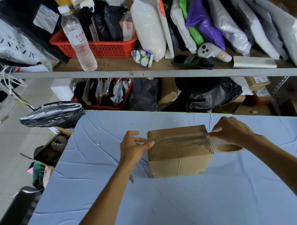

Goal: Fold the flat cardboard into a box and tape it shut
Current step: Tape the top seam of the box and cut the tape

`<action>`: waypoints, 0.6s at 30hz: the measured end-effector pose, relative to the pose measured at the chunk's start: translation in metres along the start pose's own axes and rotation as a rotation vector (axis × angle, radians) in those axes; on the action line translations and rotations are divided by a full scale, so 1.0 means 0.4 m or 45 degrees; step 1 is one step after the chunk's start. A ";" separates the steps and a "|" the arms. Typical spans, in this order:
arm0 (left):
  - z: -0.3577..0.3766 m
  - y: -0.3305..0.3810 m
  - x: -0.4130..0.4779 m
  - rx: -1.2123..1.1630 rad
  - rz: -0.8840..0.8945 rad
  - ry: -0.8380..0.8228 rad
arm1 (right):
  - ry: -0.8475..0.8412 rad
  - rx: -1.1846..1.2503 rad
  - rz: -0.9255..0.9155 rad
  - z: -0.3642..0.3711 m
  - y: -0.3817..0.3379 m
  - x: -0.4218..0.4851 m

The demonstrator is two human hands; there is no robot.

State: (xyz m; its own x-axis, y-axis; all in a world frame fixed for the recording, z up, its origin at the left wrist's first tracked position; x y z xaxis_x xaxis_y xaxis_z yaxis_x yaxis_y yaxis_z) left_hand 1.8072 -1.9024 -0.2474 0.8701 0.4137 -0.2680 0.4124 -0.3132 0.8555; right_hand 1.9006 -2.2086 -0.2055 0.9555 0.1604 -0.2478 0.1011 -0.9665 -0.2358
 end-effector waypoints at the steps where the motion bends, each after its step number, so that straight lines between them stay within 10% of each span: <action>1: 0.001 -0.007 0.000 -0.029 -0.023 0.006 | 0.002 0.011 0.007 0.002 0.002 -0.001; 18: 0.034 -0.084 -0.003 -0.744 -0.465 -0.105 | -0.016 0.081 0.056 0.015 0.012 -0.006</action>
State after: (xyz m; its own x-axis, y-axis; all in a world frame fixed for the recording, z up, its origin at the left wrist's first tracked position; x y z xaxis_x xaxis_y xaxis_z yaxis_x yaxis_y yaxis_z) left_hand 1.7959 -1.9041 -0.2817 0.7307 0.3312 -0.5970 0.4896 0.3553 0.7963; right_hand 1.8973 -2.2125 -0.2117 0.9550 0.1212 -0.2707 0.0411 -0.9580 -0.2838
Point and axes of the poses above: each hand's wrist, its own x-axis towards the middle knuckle, its own z-axis out of the palm, y = z × x, the point moved 7 cm from there along x, towards the middle knuckle
